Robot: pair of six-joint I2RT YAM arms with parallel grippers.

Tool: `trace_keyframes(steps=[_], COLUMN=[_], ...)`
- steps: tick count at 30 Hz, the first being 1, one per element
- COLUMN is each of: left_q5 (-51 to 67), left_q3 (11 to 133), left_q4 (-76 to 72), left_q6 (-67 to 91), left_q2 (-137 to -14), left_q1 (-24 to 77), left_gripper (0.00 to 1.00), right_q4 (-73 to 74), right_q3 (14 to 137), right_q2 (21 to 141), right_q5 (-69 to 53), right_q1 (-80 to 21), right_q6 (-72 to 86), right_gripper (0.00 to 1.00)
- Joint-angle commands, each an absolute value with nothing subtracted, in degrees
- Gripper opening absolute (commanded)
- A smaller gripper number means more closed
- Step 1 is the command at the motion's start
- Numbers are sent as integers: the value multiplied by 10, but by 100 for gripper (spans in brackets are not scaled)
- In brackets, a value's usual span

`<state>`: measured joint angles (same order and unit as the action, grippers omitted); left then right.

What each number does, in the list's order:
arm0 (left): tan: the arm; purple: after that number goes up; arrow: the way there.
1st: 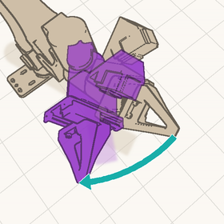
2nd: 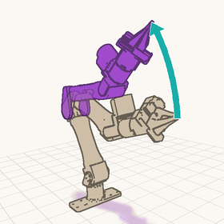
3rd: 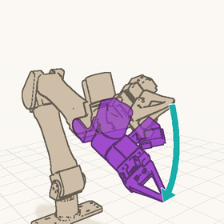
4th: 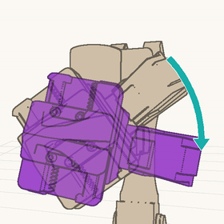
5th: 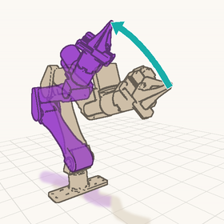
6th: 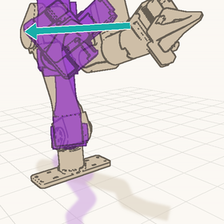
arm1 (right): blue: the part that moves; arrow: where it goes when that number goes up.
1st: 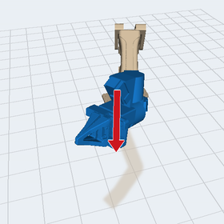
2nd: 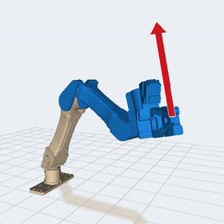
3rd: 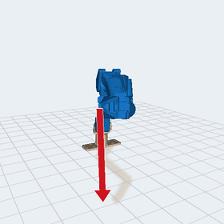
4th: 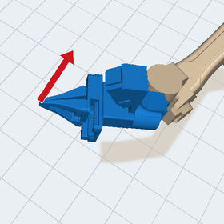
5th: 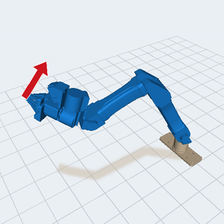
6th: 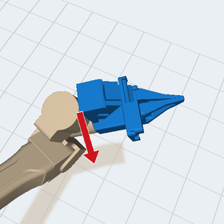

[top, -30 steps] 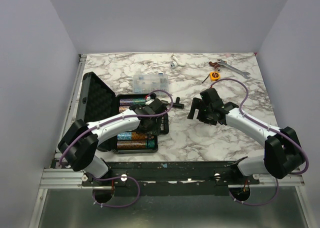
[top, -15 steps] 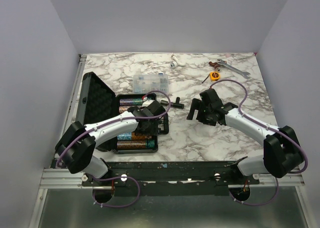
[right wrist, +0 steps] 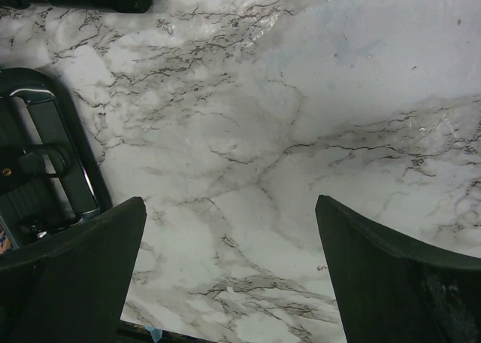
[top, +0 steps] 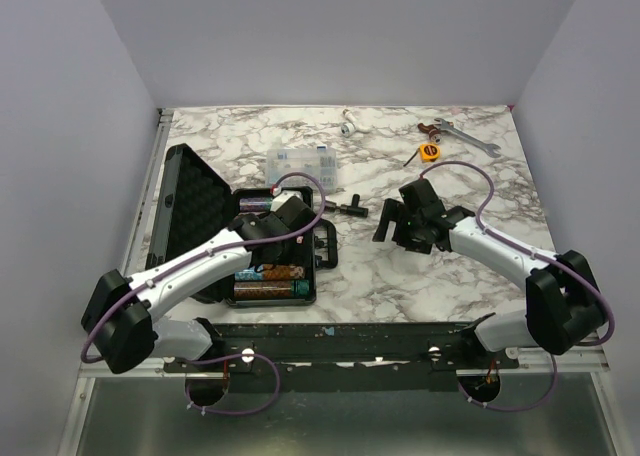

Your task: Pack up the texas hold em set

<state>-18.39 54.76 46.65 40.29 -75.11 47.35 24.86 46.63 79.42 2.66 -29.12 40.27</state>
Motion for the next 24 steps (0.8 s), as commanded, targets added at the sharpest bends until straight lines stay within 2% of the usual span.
trace_keyframes(steps=[1,6,12,14,18,24], left_q5=[-188,-189,-209,-226,-255,-373], left_q3=[560,569,620,656,710,744], left_q4=[471,465,460,484,525,540], left_q6=[398,381,305,291,265,233], left_q2=[-728,-699,-581,-555,-523,-521], left_q1=[472,472,448,412,306,181], left_gripper=[90,90,95,98,98,98], right_q4=[234,227,169,141,90,75], right_q3=[460,456,439,431,424,430], right_q2=[804,806,803,798,798,818], right_q5=[9,4,-91,-134,-207,-231], right_q1=[-289,-289,-290,-290,-295,-301], right_q6=[408,398,363,357,354,360], right_gripper=[96,96,96,99,100,100])
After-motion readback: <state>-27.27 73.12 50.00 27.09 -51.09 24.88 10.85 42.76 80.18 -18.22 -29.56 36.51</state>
